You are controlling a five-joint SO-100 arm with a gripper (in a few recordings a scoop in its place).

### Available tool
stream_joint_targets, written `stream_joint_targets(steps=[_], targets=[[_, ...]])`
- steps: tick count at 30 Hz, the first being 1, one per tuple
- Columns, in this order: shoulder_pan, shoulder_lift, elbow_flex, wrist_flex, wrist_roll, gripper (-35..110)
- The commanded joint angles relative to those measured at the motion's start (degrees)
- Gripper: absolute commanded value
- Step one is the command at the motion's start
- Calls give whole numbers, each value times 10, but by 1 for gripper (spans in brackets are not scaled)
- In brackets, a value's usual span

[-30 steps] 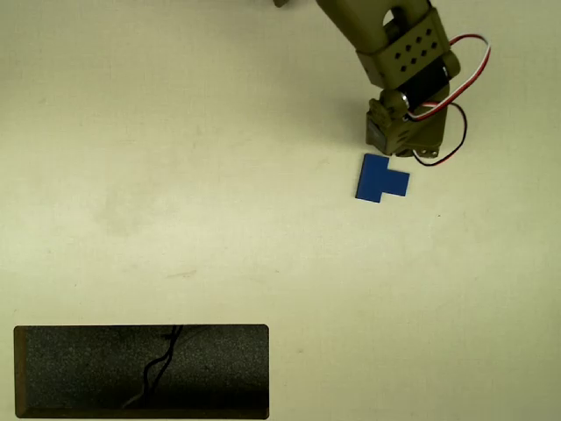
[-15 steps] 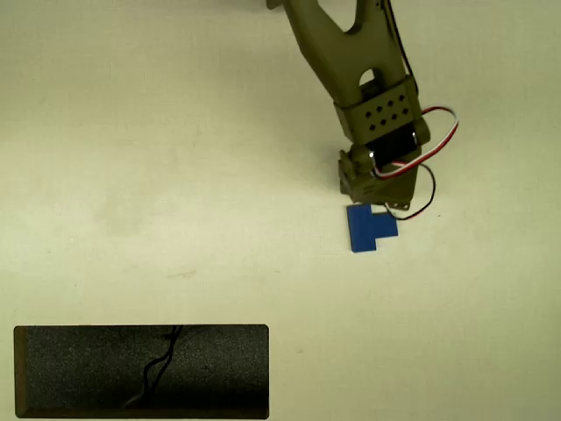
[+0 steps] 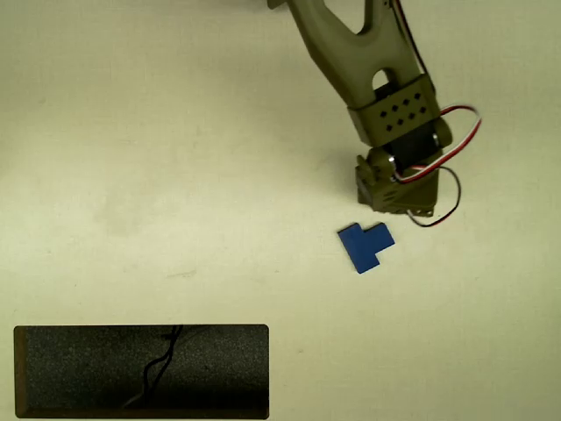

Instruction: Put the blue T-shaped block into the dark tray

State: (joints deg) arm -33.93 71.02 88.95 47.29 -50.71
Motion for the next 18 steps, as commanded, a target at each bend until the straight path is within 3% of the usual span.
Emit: stream_joint_targets(steps=[1,18], targets=[[-12,-5,-20,-18,-2,0],[50,-134,-155,-10,-51,0]])
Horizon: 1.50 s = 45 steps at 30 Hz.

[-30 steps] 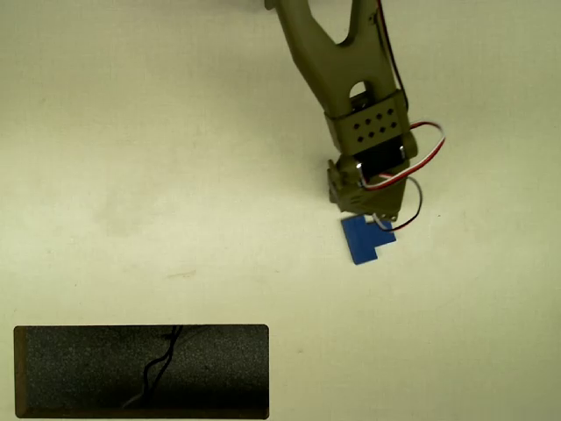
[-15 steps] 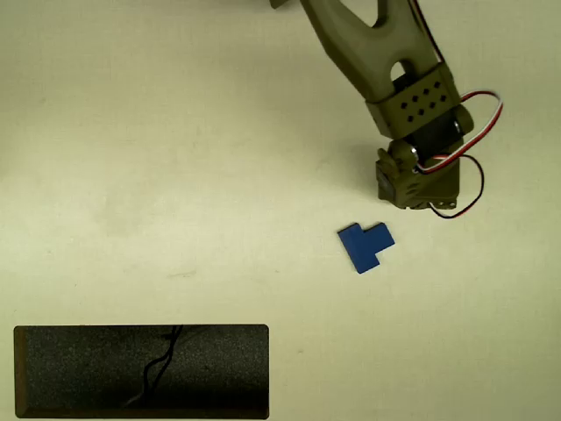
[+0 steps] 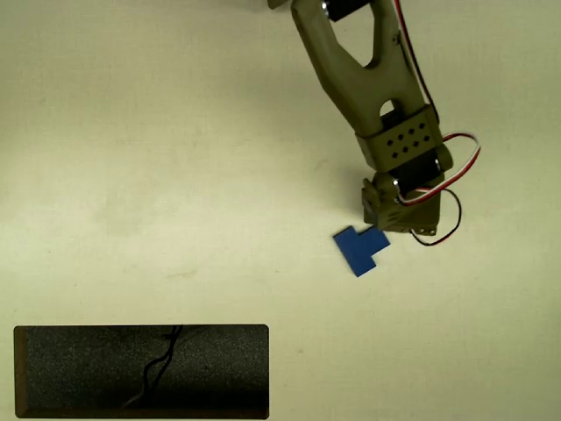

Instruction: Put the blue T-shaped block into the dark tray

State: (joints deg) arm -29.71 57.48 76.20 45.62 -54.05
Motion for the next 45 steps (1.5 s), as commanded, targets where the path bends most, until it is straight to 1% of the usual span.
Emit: stream_joint_targets(steps=[1,7,15,18,21,25,29,37,41,45], targets=[[17,-5,-37,7,-25,0],[69,-44,-93,17,-61,0],[117,-43,-92,29,-83,0],[106,-30,-89,27,-85,0],[72,5,-91,34,-57,0],[33,58,-67,105,-37,0],[18,89,-13,129,-30,0],[76,81,23,114,-60,0],[109,68,30,90,-81,0],[144,36,3,57,-104,0]])
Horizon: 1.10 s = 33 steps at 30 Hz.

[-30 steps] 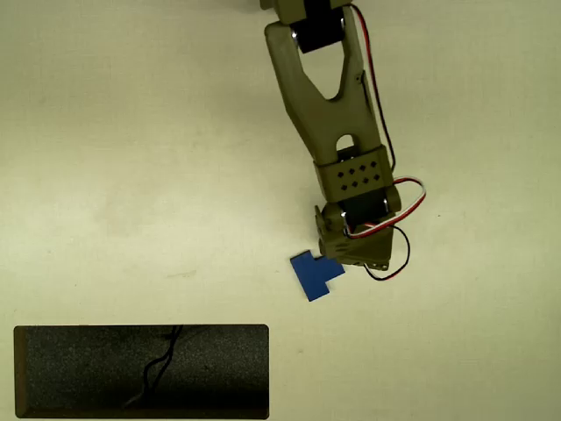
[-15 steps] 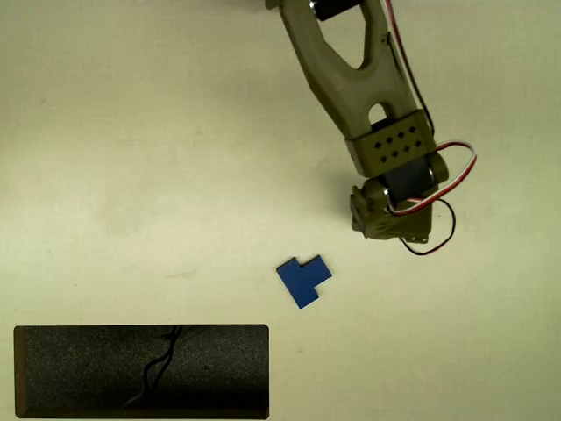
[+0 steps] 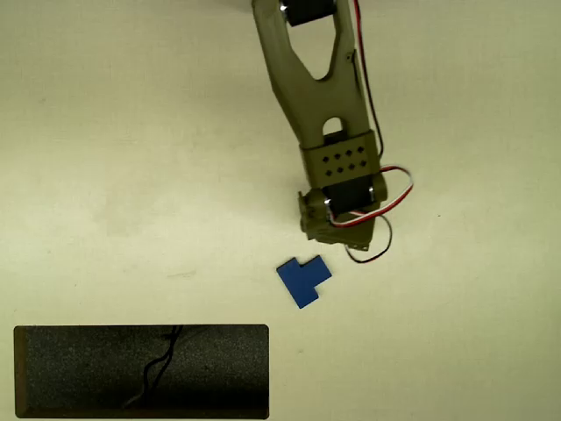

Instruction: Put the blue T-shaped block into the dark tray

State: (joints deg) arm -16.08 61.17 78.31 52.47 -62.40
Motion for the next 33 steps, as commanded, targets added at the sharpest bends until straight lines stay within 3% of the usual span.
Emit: stream_joint_targets(steps=[1,10,21,33], targets=[[17,-11,-31,-18,-26,0],[64,-114,-165,-31,-80,0],[83,-162,-248,-144,-105,0],[-14,-112,-307,1,-65,0]])
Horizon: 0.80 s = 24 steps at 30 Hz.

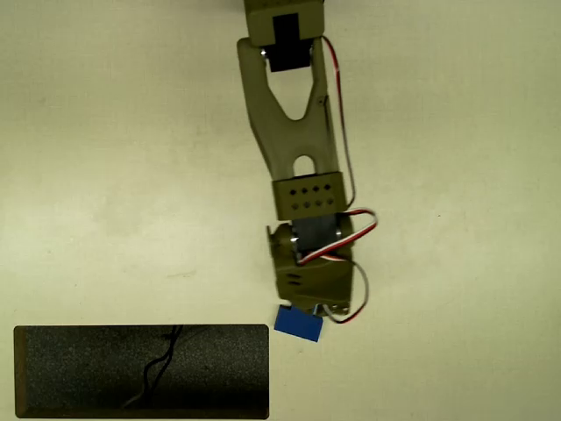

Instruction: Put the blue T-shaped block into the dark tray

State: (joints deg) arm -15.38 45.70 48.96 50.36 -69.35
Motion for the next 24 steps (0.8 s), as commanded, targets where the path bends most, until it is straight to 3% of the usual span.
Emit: stream_joint_targets(steps=[1,11,24], targets=[[-30,36,-11,24,7,0],[-28,-54,-47,18,-7,0],[54,-154,-150,-56,-86,0]])
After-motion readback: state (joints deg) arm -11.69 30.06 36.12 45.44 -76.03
